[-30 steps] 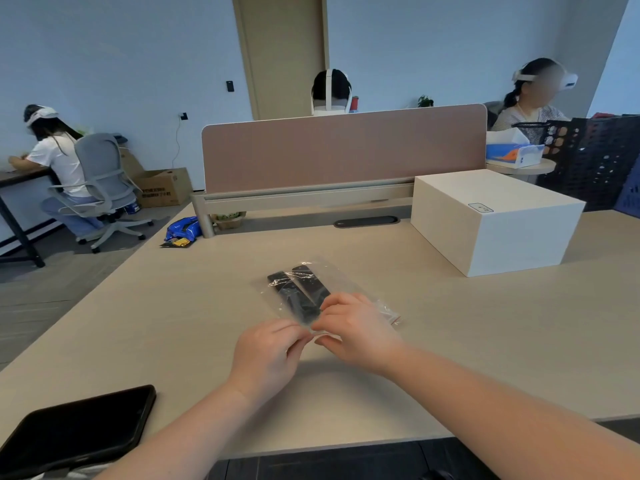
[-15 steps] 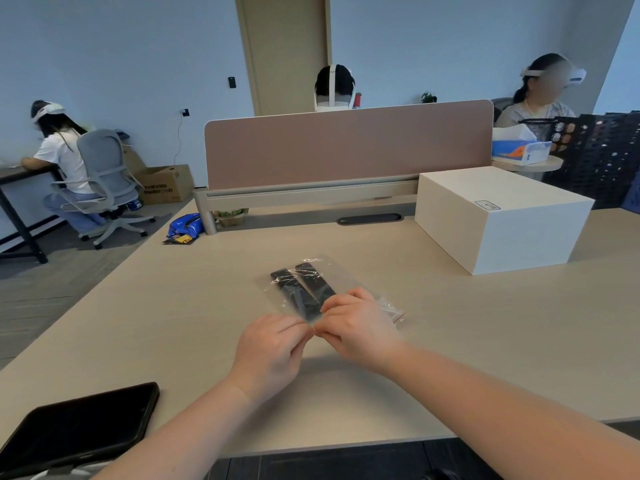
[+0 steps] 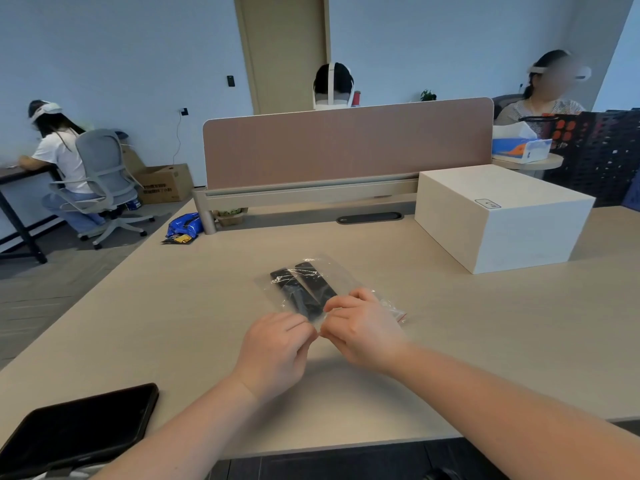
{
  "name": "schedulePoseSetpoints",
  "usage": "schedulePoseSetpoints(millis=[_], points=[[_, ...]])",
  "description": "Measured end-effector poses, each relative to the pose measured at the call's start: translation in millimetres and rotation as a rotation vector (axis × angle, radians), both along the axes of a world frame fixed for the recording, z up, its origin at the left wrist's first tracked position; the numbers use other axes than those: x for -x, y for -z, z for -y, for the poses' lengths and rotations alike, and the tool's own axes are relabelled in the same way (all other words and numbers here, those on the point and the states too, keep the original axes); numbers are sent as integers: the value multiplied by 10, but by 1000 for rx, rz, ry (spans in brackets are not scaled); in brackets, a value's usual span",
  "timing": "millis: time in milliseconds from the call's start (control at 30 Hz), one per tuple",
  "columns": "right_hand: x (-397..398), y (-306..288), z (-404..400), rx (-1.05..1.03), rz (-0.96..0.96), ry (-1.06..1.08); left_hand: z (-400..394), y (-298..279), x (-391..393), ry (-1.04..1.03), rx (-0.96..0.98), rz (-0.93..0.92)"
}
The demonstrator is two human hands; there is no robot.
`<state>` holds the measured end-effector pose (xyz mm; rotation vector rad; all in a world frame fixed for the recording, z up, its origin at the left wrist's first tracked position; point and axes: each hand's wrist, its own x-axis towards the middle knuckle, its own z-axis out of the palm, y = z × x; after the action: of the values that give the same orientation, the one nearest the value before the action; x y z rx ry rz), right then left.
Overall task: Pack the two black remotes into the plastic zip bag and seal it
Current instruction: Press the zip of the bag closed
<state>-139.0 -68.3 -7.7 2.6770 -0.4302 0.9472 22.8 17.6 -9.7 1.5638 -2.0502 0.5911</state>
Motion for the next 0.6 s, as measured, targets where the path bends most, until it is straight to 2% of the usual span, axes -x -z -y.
schedulePoseSetpoints(millis=[200,600], points=[[133,5,89,77,-33,41,52,-47,83,3,-10,26],[513,43,398,57,-81,253,14,-87,39,17,-55,-46]])
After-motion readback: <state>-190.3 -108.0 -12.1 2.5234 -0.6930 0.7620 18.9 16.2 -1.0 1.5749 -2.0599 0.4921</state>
